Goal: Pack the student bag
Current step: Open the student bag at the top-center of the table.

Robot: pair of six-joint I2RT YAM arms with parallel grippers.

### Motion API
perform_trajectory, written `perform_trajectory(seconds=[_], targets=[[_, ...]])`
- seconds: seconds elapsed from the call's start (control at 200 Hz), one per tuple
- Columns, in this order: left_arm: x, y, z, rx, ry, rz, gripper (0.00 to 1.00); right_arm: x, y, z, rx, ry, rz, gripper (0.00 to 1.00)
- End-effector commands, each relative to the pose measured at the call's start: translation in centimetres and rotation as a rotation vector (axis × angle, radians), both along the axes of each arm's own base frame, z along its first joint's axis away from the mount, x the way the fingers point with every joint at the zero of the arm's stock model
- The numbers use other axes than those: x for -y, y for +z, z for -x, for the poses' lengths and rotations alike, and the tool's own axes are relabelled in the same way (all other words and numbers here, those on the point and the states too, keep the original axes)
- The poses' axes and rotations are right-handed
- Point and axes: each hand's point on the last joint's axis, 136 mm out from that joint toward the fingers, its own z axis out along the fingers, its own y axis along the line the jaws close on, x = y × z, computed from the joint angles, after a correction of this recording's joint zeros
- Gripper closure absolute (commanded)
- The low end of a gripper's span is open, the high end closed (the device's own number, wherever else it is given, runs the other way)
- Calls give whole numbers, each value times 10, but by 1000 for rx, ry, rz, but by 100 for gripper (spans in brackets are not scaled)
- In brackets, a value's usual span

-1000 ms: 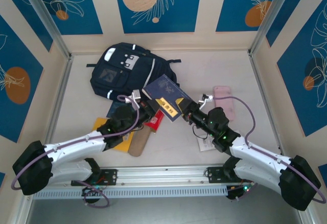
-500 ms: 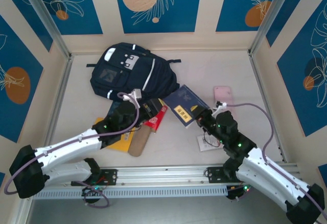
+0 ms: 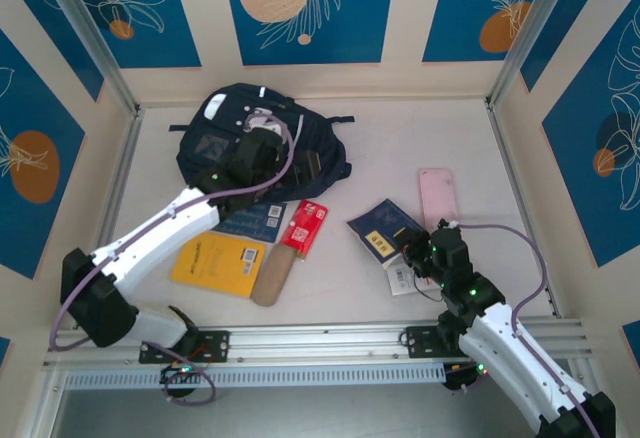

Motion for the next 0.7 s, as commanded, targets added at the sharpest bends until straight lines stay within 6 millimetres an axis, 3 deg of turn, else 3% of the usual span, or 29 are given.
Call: perform_trajectory(seconds=[0.0, 0.16, 0.24, 0.465, 0.695], targets=[[-7, 14, -18, 40, -35, -104, 7, -7, 28, -5, 107, 59, -22, 100], [-5, 25, -62, 16, -36, -211, 6, -5, 40, -4, 154, 81, -19, 100], [-5, 19, -83, 3, -44, -279, 7, -4, 42, -4, 175, 80, -34, 100], [-24, -40, -143, -84, 13, -441, 8, 1, 48, -4, 200, 98, -29, 100], [-8, -88, -171, -147, -36, -490, 6, 4, 46, -7, 206, 98, -64, 100]])
